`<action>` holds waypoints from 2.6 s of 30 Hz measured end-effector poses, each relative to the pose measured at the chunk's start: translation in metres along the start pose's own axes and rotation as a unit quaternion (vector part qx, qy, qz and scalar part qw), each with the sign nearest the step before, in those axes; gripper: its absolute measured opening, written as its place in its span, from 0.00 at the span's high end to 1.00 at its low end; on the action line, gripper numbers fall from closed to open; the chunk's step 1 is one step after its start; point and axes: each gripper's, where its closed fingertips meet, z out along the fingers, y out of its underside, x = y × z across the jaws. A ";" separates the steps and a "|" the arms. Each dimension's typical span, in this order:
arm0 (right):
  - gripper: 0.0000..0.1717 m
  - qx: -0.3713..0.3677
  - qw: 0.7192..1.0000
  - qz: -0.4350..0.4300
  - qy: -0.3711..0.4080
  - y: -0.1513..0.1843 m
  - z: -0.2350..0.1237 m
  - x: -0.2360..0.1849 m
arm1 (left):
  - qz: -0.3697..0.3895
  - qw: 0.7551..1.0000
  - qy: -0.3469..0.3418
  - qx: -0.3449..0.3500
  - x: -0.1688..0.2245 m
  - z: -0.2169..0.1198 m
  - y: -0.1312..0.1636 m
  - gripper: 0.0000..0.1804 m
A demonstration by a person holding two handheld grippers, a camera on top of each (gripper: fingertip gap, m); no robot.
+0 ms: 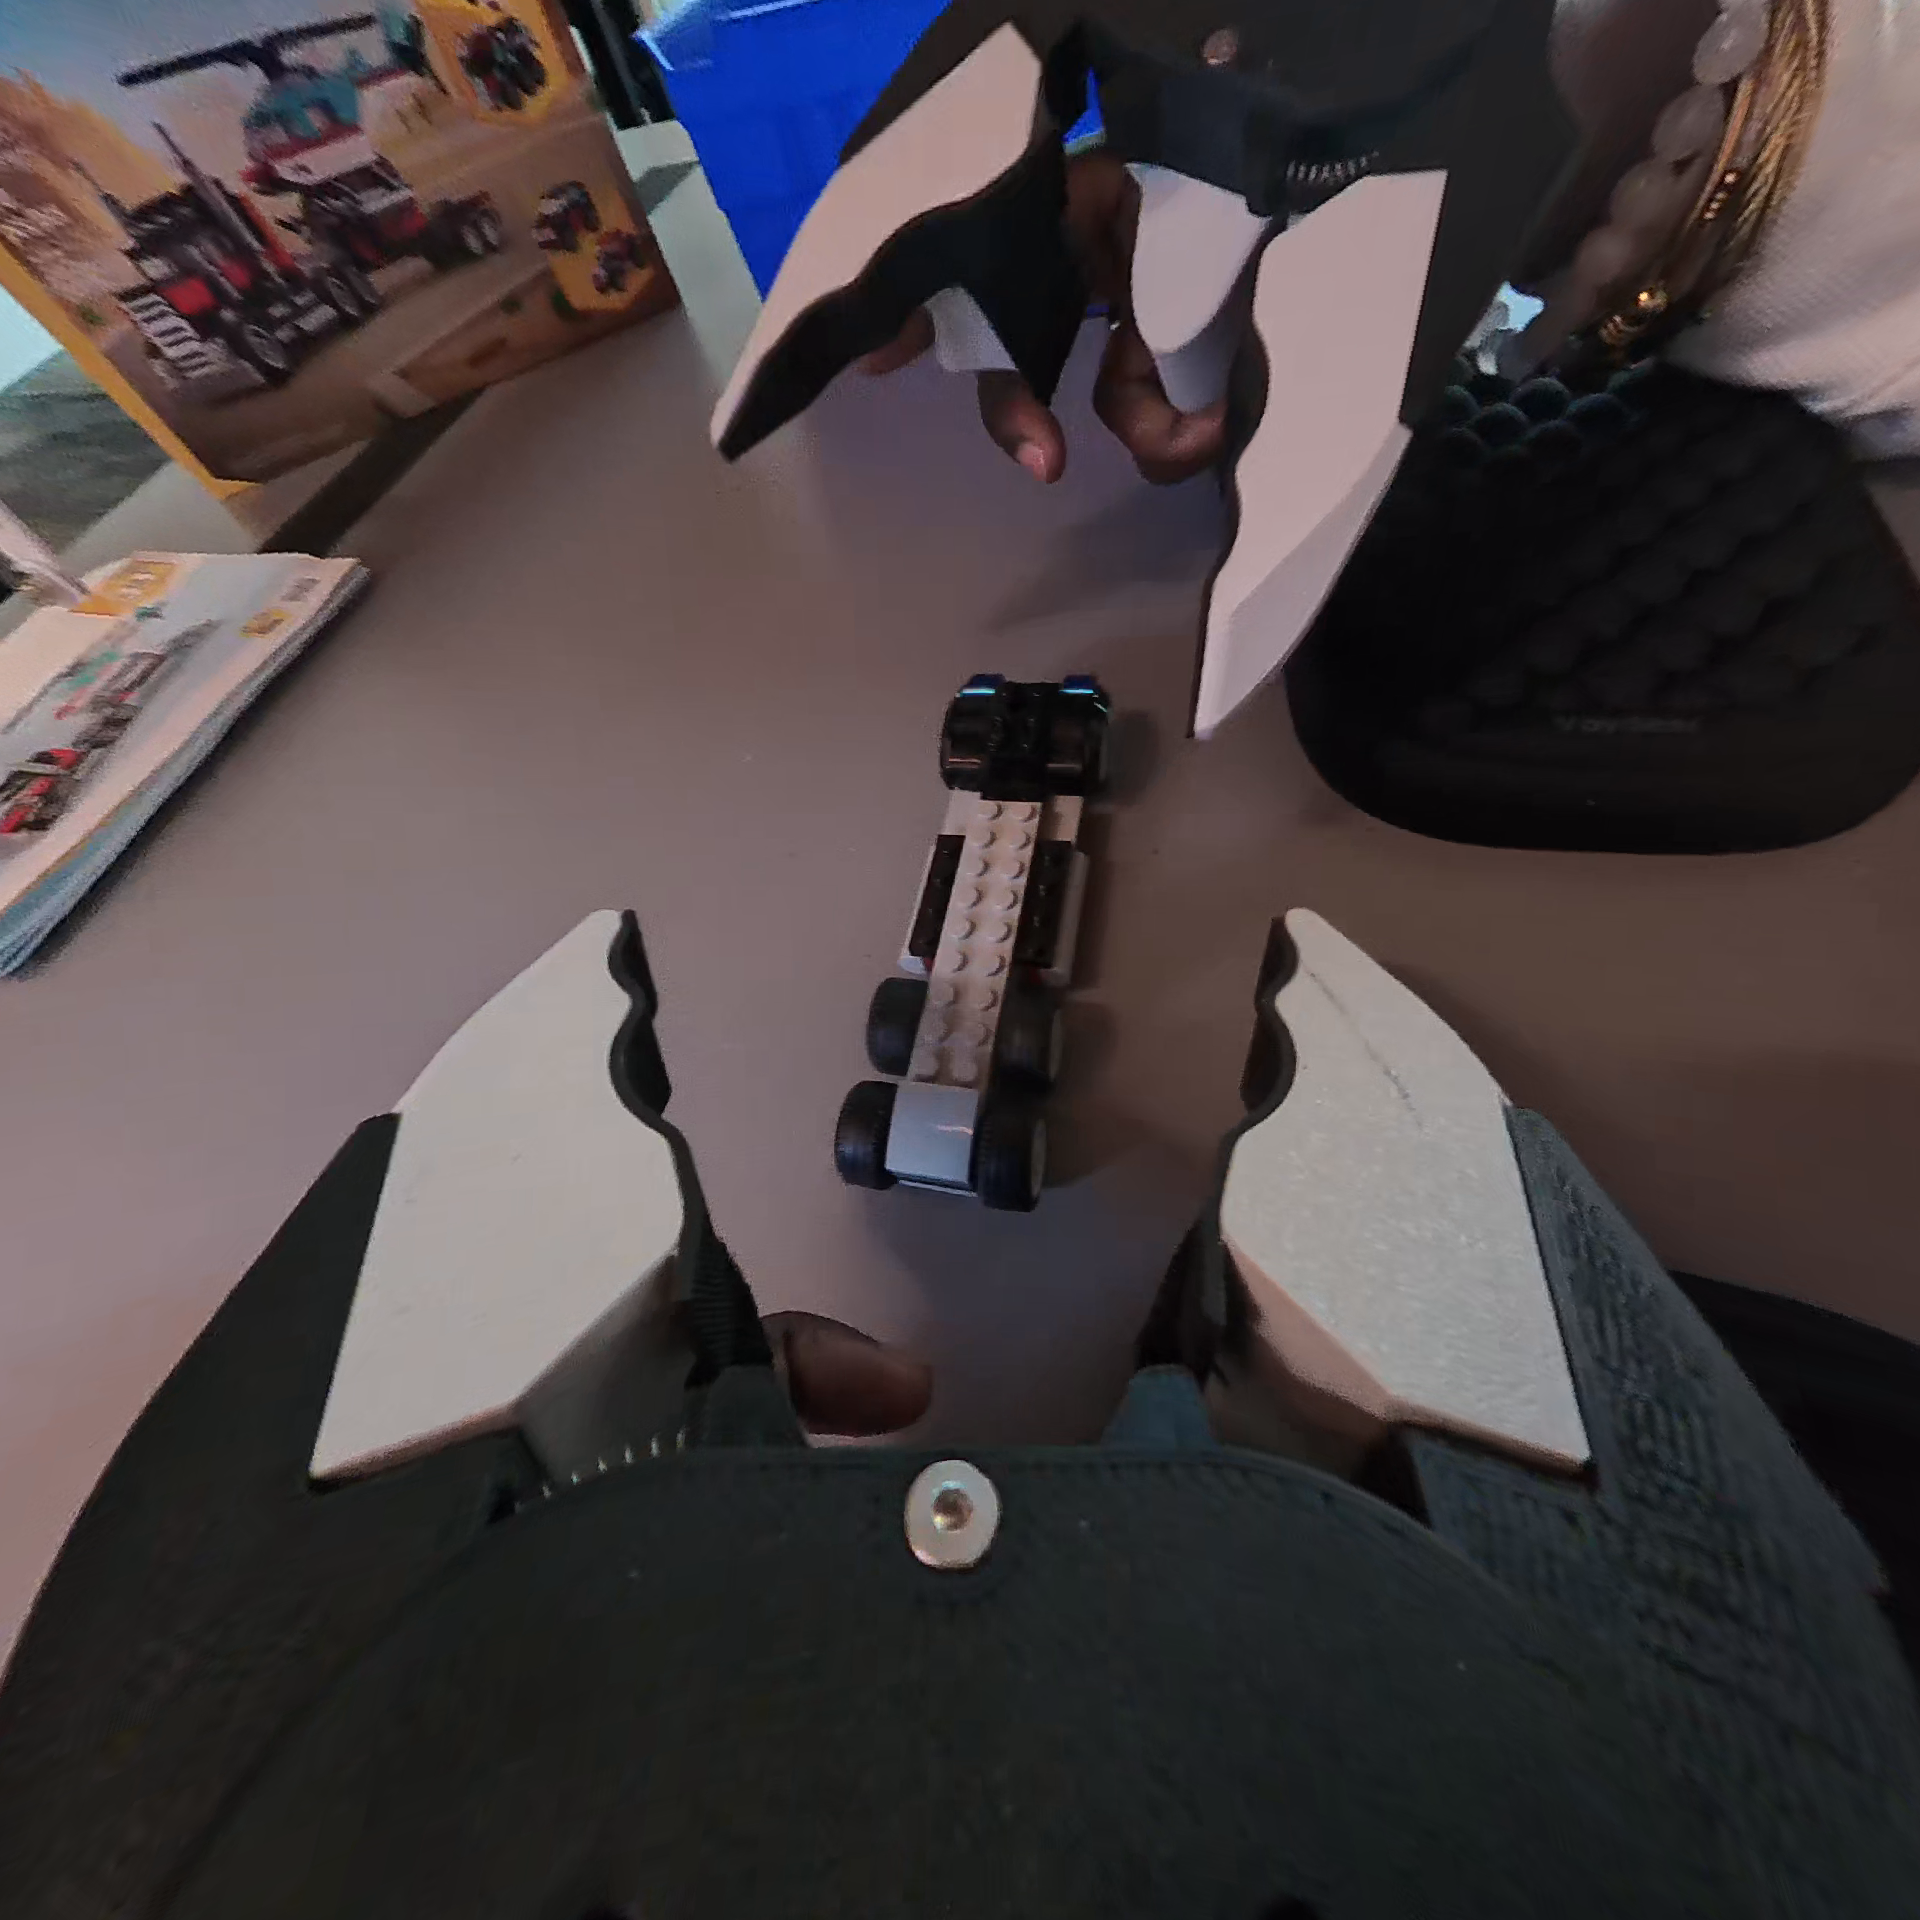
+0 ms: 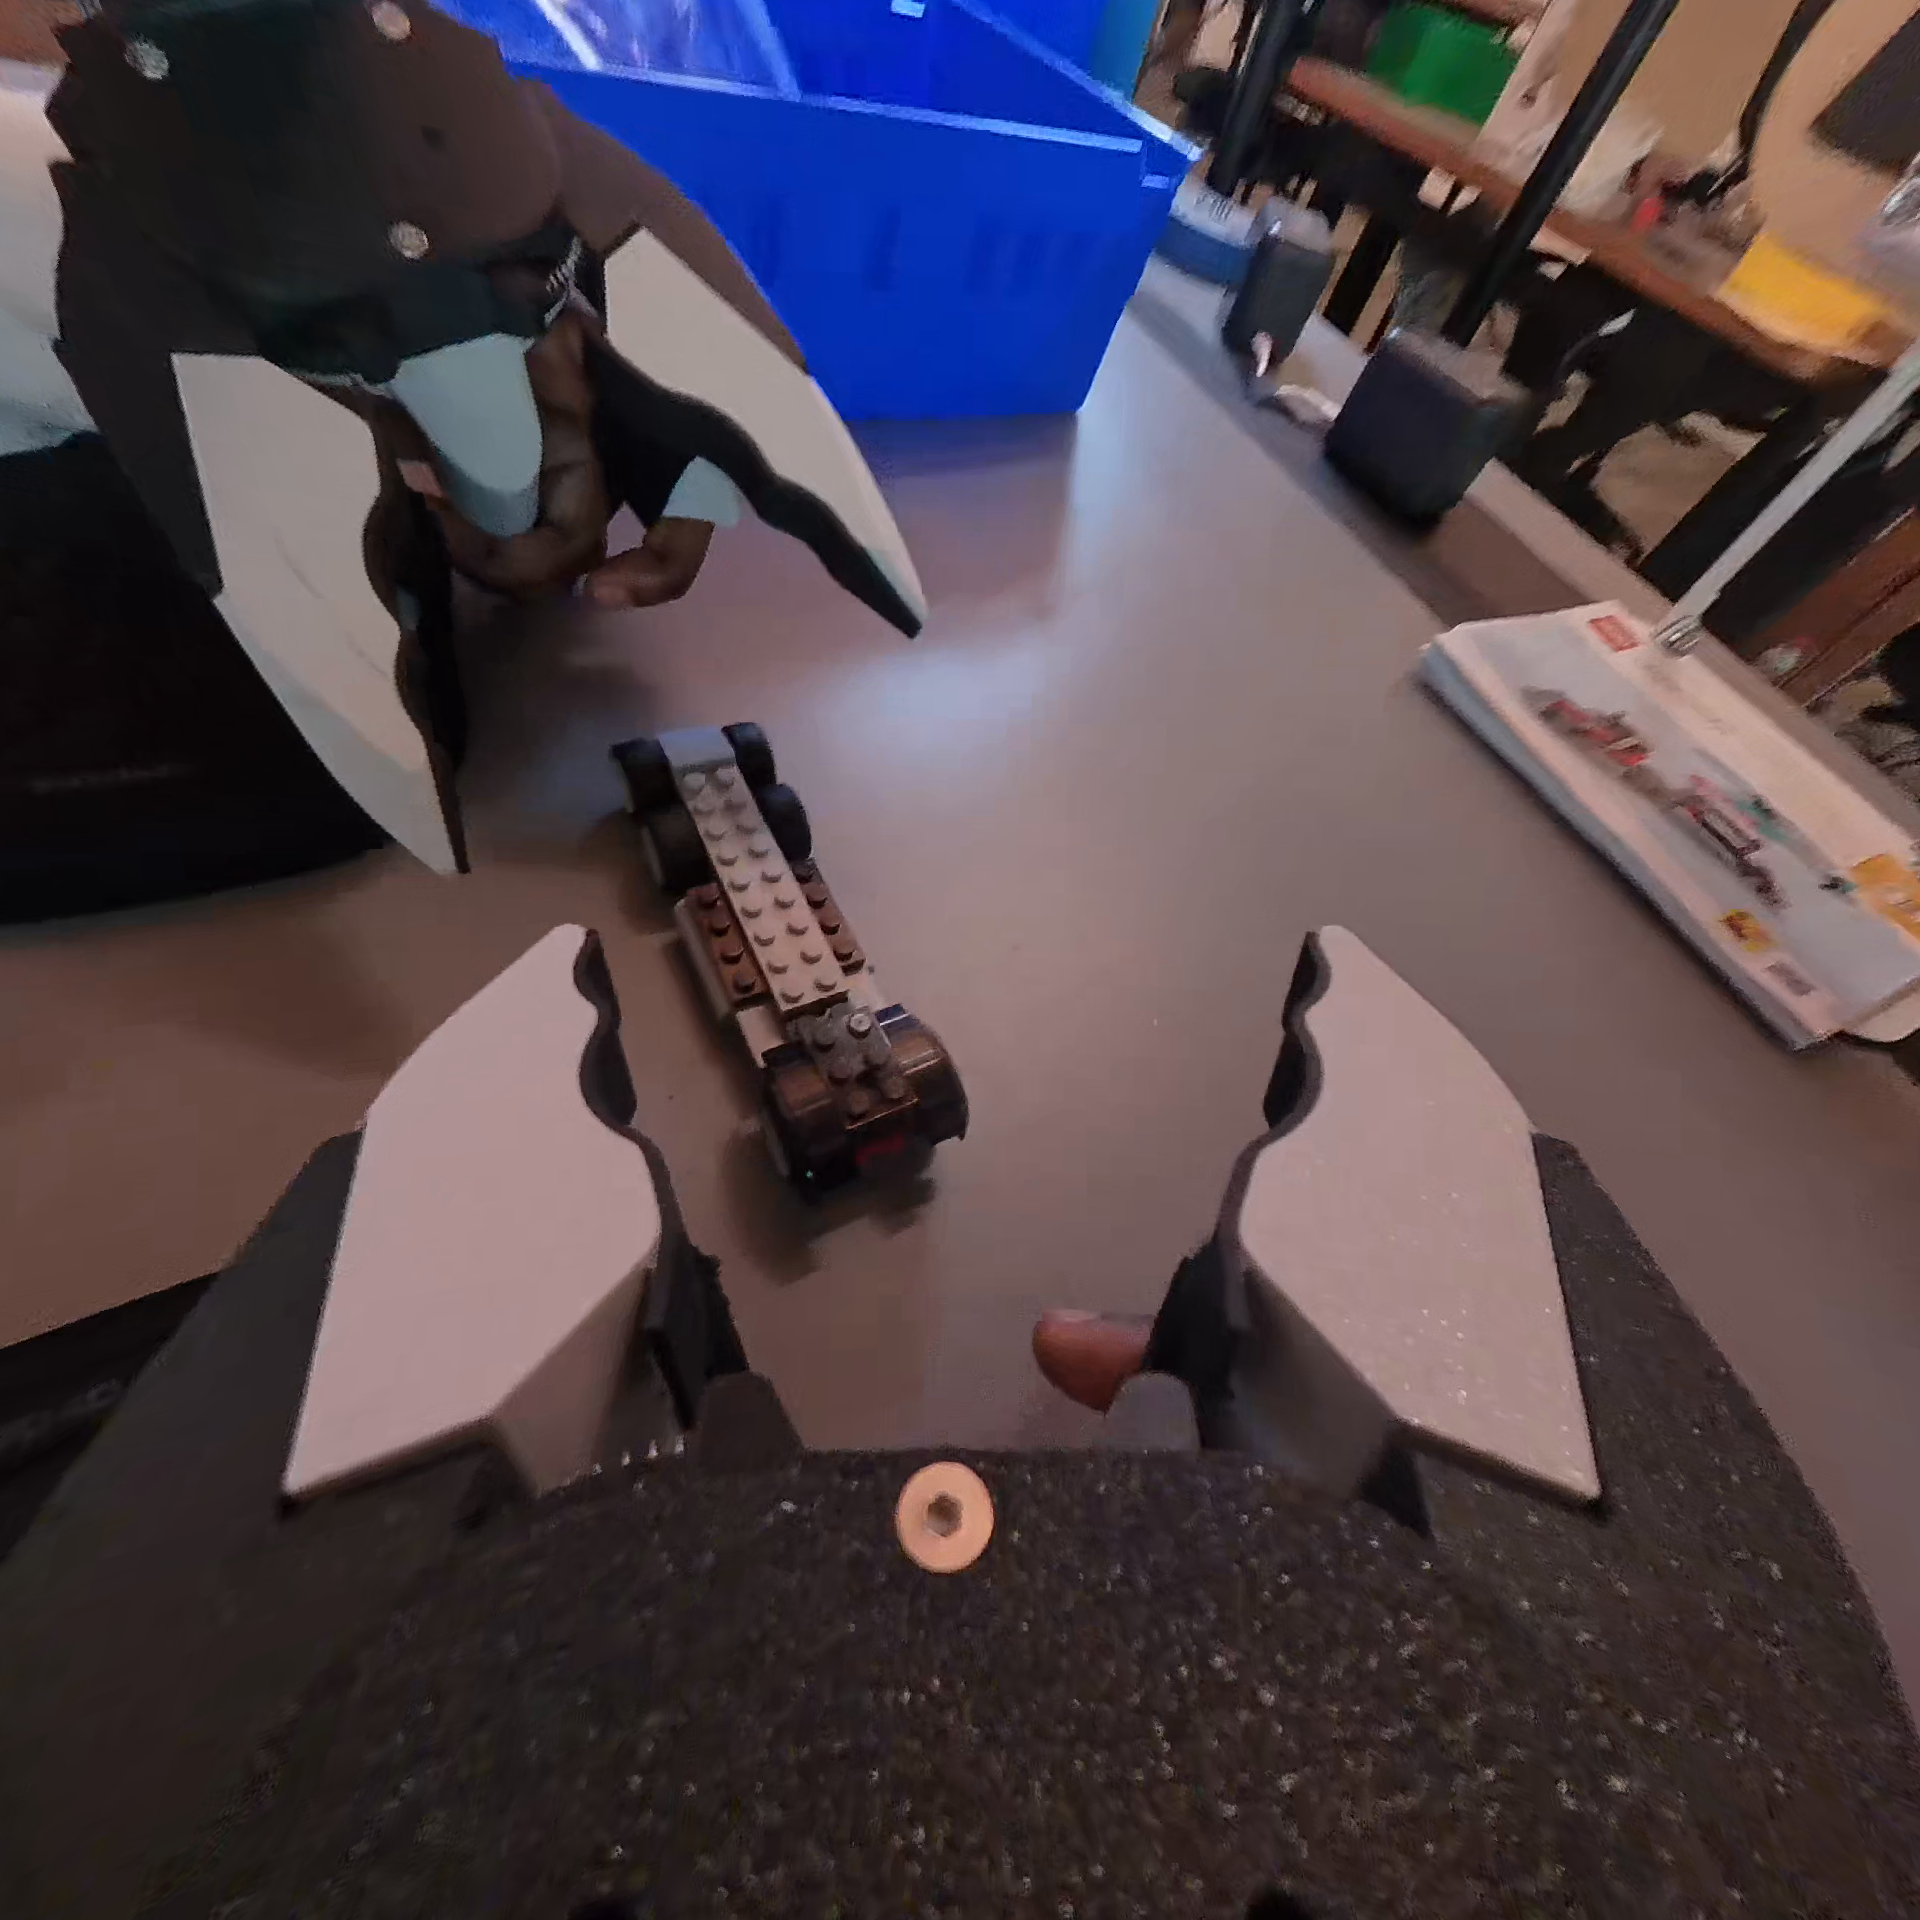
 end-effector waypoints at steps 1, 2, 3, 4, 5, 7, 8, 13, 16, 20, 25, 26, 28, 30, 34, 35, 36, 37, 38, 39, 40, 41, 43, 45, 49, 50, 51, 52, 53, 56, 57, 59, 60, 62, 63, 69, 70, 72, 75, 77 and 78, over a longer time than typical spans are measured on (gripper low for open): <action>0.30 0.005 1.000 -0.001 0.002 -0.001 -0.001 0.001 | 0.000 1.000 -0.006 0.001 -0.002 -0.001 0.000 0.42; 0.30 0.003 1.000 -0.001 -0.003 -0.001 -0.001 -0.001 | -0.001 1.000 -0.007 -0.002 -0.003 -0.001 0.002 0.44; 0.32 -0.005 1.000 0.000 -0.011 0.002 -0.001 -0.003 | -0.003 1.000 -0.007 -0.009 -0.003 -0.001 0.005 0.48; 0.33 -0.015 1.000 -0.001 -0.017 0.004 0.000 -0.005 | -0.006 1.000 -0.006 -0.019 -0.003 0.000 0.009 0.51; 0.34 -0.025 0.999 -0.003 -0.023 0.008 0.001 -0.007 | -0.009 0.999 -0.006 -0.034 -0.004 0.002 0.014 0.54; 0.38 -0.044 0.998 -0.012 -0.037 0.015 0.003 -0.013 | -0.012 0.997 -0.011 -0.077 -0.006 0.005 0.028 0.57; 0.40 -0.055 0.997 -0.014 -0.044 0.019 0.005 -0.015 | -0.015 0.994 -0.008 -0.104 -0.005 0.006 0.036 0.57; 0.48 -0.113 0.992 -0.010 -0.056 0.037 0.009 -0.020 | -0.051 0.990 0.018 -0.130 -0.002 0.004 0.045 0.74; 0.53 -0.103 0.993 -0.030 -0.056 0.034 0.010 -0.021 | -0.086 0.988 0.033 -0.125 0.000 0.001 0.044 0.76; 0.62 -0.067 0.986 -0.153 -0.025 0.017 0.012 -0.023 | -0.173 0.976 0.069 -0.109 -0.001 -0.002 0.041 0.76; 0.72 -0.107 0.924 -0.365 0.032 0.023 0.026 -0.030 | -0.221 0.966 0.095 -0.100 -0.001 -0.004 0.040 0.76; 0.75 -0.117 0.914 -0.387 0.045 0.024 0.029 -0.028 | -0.226 0.964 0.101 -0.098 0.000 -0.004 0.039 0.76; 0.79 -0.129 0.896 -0.420 0.062 0.023 0.035 -0.027 | -0.234 0.961 0.115 -0.095 0.002 -0.004 0.038 0.76; 0.88 -0.162 0.882 -0.436 0.071 0.030 0.038 -0.022 | -0.239 0.958 0.125 -0.096 0.004 -0.004 0.037 0.76; 0.88 -0.166 0.897 -0.403 0.069 0.029 0.037 -0.021 | -0.213 0.967 0.106 -0.090 0.002 -0.004 0.035 0.75; 0.89 -0.168 0.908 -0.379 0.065 0.029 0.036 -0.021 | -0.182 0.976 0.090 -0.082 0.001 -0.003 0.031 0.70; 0.89 -0.168 0.918 -0.354 0.061 0.029 0.035 -0.020 | -0.144 0.984 0.067 -0.075 0.000 -0.002 0.027 0.65; 0.89 -0.166 0.927 -0.332 0.056 0.029 0.034 -0.020 | -0.100 0.991 0.036 -0.077 -0.002 -0.001 0.023 0.62; 0.89 -0.163 0.934 -0.314 0.052 0.029 0.033 -0.020 | -0.048 0.995 0.005 -0.084 -0.003 0.001 0.020 0.61; 0.89 -0.161 0.938 -0.303 0.050 0.029 0.033 -0.020 | 0.003 0.995 -0.021 -0.095 -0.004 0.002 0.018 0.61; 0.89 -0.159 0.941 -0.295 0.048 0.028 0.032 -0.020 | 0.046 0.992 -0.044 -0.113 -0.005 0.005 0.020 0.62; 0.89 -0.156 0.945 -0.286 0.043 0.028 0.032 -0.021 | 0.080 0.986 -0.063 -0.135 -0.006 0.006 0.023 0.68; 0.89 -0.143 0.954 -0.261 0.032 0.025 0.031 -0.024 | 0.128 0.973 -0.096 -0.168 -0.012 0.008 0.030 0.81; 0.89 -0.136 0.960 -0.244 0.027 0.024 0.030 -0.025 | 0.142 0.971 -0.107 -0.161 -0.014 0.008 0.029 0.83; 0.84 -0.128 0.946 -0.287 0.078 0.019 0.027 -0.011 | 0.142 0.973 -0.106 -0.150 -0.012 0.008 0.027 0.87; 0.82 -0.138 0.935 -0.314 0.090 0.021 0.027 -0.009 | 0.149 0.970 -0.116 -0.151 -0.015 0.007 0.026 0.87; 0.81 -0.146 0.924 -0.341 0.098 0.022 0.027 -0.009 | 0.158 0.969 -0.120 -0.148 -0.016 0.007 0.025 0.87; 0.81 -0.158 0.910 -0.367 0.110 0.023 0.028 -0.007 | 0.160 0.969 -0.121 -0.145 -0.016 0.007 0.024 0.87; 0.82 -0.169 0.897 -0.391 0.121 0.023 0.029 -0.005 | 0.161 0.969 -0.121 -0.142 -0.015 0.007 0.023 0.87; 0.82 -0.197 0.872 -0.424 0.146 0.025 0.029 0.002 | 0.179 0.966 -0.124 -0.136 -0.014 0.008 0.021 0.87; 0.81 -0.195 0.869 -0.429 0.151 0.024 0.029 0.003 | 0.191 0.964 -0.127 -0.135 -0.014 0.007 0.020 0.87; 0.77 -0.197 0.867 -0.430 0.158 0.025 0.027 0.007 | 0.221 0.957 -0.131 -0.135 -0.013 0.007 0.018 0.87; 0.74 -0.202 0.870 -0.421 0.156 0.028 0.027 0.009 | 0.230 0.956 -0.126 -0.129 -0.011 0.007 0.017 0.87; 0.77 -0.199 0.883 -0.403 0.133 0.031 0.028 0.005 | 0.236 0.959 -0.111 -0.110 -0.006 0.006 0.013 0.87; 0.83 -0.196 0.888 -0.397 0.119 0.033 0.030 0.001 | 0.233 0.962 -0.104 -0.101 -0.004 0.006 0.012 0.87; 0.83 -0.220 0.898 -0.365 0.108 0.039 0.024 0.001 | 0.196 0.961 -0.139 -0.136 -0.028 -0.006 0.026 0.76; 0.83 -0.215 0.904 -0.355 0.104 0.039 0.024 0.001 | 0.195 0.961 -0.142 -0.134 -0.030 -0.007 0.026 0.77; 0.83 -0.208 0.911 -0.343 0.097 0.039 0.023 0.000 | 0.196 0.962 -0.140 -0.127 -0.029 -0.006 0.025 0.80; 0.83 -0.203 0.913 -0.342 0.094 0.039 0.023 -0.002 | 0.220 0.952 -0.144 -0.154 -0.030 -0.003 0.033 0.80; 0.83 -0.203 0.914 -0.339 0.094 0.039 0.022 -0.002 | 0.242 0.944 -0.145 -0.169 -0.030 -0.002 0.038 0.86; 0.83 -0.204 0.914 -0.336 0.095 0.039 0.022 -0.002 | 0.248 0.943 -0.151 -0.164 -0.029 -0.002 0.035 0.86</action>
